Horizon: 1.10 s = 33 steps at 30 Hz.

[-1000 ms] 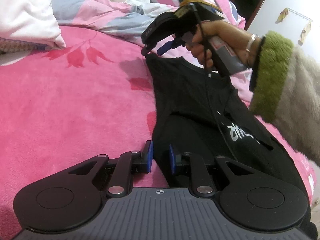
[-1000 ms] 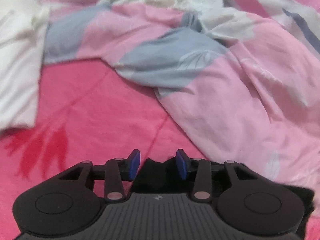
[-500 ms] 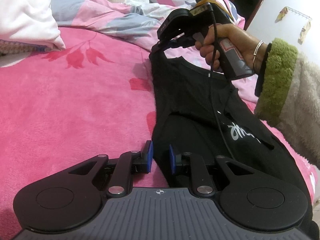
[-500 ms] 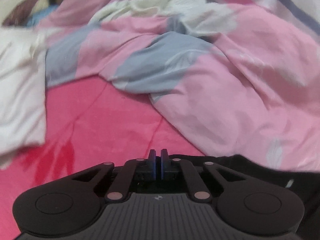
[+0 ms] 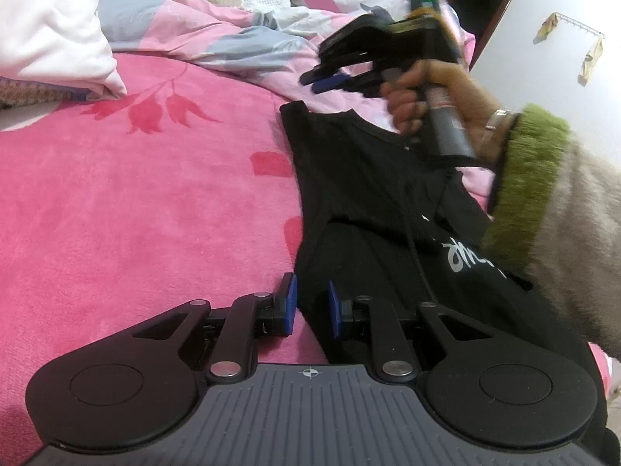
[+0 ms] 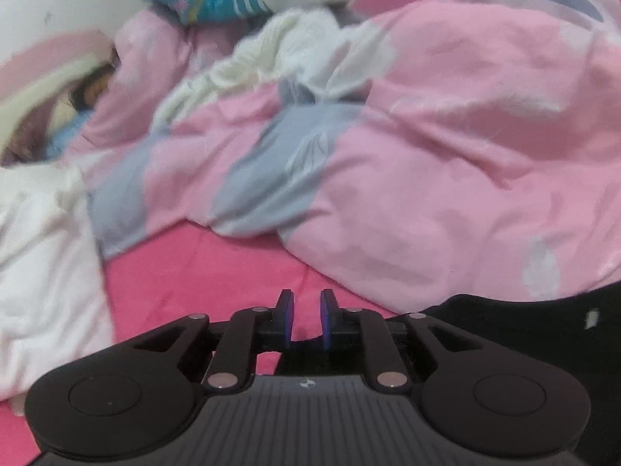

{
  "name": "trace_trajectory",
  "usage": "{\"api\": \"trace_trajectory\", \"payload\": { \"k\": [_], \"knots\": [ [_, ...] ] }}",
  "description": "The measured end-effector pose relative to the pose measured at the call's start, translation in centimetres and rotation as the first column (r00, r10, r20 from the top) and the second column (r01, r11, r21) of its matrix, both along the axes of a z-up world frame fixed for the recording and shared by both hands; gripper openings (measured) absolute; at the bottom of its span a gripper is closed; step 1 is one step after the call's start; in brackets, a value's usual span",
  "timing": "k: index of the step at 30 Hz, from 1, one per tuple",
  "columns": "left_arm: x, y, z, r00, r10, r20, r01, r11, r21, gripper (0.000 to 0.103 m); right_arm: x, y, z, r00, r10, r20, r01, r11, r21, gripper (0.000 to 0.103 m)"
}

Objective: Fold clothes

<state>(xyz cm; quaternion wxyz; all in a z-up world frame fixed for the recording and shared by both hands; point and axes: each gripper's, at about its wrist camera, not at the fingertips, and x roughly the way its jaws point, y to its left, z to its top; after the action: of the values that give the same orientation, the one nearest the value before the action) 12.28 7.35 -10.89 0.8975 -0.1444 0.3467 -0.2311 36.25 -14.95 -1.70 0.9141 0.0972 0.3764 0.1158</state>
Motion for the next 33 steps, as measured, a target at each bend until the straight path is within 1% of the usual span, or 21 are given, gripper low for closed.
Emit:
{"api": "trace_trajectory", "payload": {
  "k": [2,3,5,7,10,12,15,19,22,27,30,33],
  "knots": [
    [0.0,0.0,0.0,1.0,0.001,0.0,-0.001,1.0,0.001,0.018,-1.2,-0.4,0.4,0.999,0.053,-0.009,-0.053,0.999,-0.014,0.015],
    [0.0,-0.1,0.0,1.0,0.001,0.001,-0.001,1.0,0.002,0.018,-1.8,-0.6,0.3,0.996,0.084,-0.027,-0.085,0.996,-0.018,0.015],
    [-0.1,-0.1,0.0,1.0,0.002,0.002,-0.002,1.0,0.005,0.018,-2.5,-0.6,-0.4,0.989,0.132,-0.071,-0.133,0.991,-0.015,0.015],
    [-0.1,-0.2,0.0,1.0,0.002,0.004,-0.002,1.0,0.008,0.018,-2.4,-0.3,-1.7,0.98,0.158,-0.118,-0.161,0.987,-0.017,0.015],
    [0.0,-0.2,0.0,1.0,0.003,0.004,-0.003,1.0,0.007,0.019,-1.0,-0.3,-3.7,0.98,0.129,-0.152,-0.131,0.991,-0.002,0.014],
    [0.0,-0.1,-0.1,1.0,0.002,0.004,-0.002,1.0,0.002,0.019,0.4,-0.8,-4.5,0.985,0.084,-0.149,-0.076,0.995,0.061,0.013],
    [0.0,0.0,-0.2,1.0,0.002,0.001,-0.002,1.0,-0.006,0.019,2.1,-1.8,-4.8,0.992,0.013,-0.124,0.004,0.991,0.136,0.013],
    [0.0,0.0,-0.1,1.0,0.004,0.001,-0.004,1.0,-0.008,0.019,2.9,-3.2,-4.5,0.993,-0.069,-0.097,0.085,0.981,0.172,0.014],
    [0.0,0.0,-0.1,1.0,0.004,0.0,-0.004,1.0,-0.01,0.019,1.4,-4.5,-3.3,0.994,-0.085,-0.071,0.097,0.974,0.202,0.014],
    [-0.1,0.1,-0.1,1.0,0.005,-0.001,-0.005,1.0,-0.01,0.019,-3.9,-9.4,-0.3,0.993,-0.098,-0.06,0.112,0.95,0.293,0.014],
    [-0.1,0.0,-0.1,1.0,0.007,0.001,-0.007,1.0,-0.007,0.019,-6.5,-12.4,0.0,0.988,-0.115,-0.099,0.141,0.936,0.323,0.015],
    [-0.1,0.0,-0.1,1.0,0.008,0.003,-0.008,1.0,-0.004,0.019,-7.0,-13.6,-1.6,0.978,-0.113,-0.176,0.165,0.933,0.32,0.015]
  ]
}}
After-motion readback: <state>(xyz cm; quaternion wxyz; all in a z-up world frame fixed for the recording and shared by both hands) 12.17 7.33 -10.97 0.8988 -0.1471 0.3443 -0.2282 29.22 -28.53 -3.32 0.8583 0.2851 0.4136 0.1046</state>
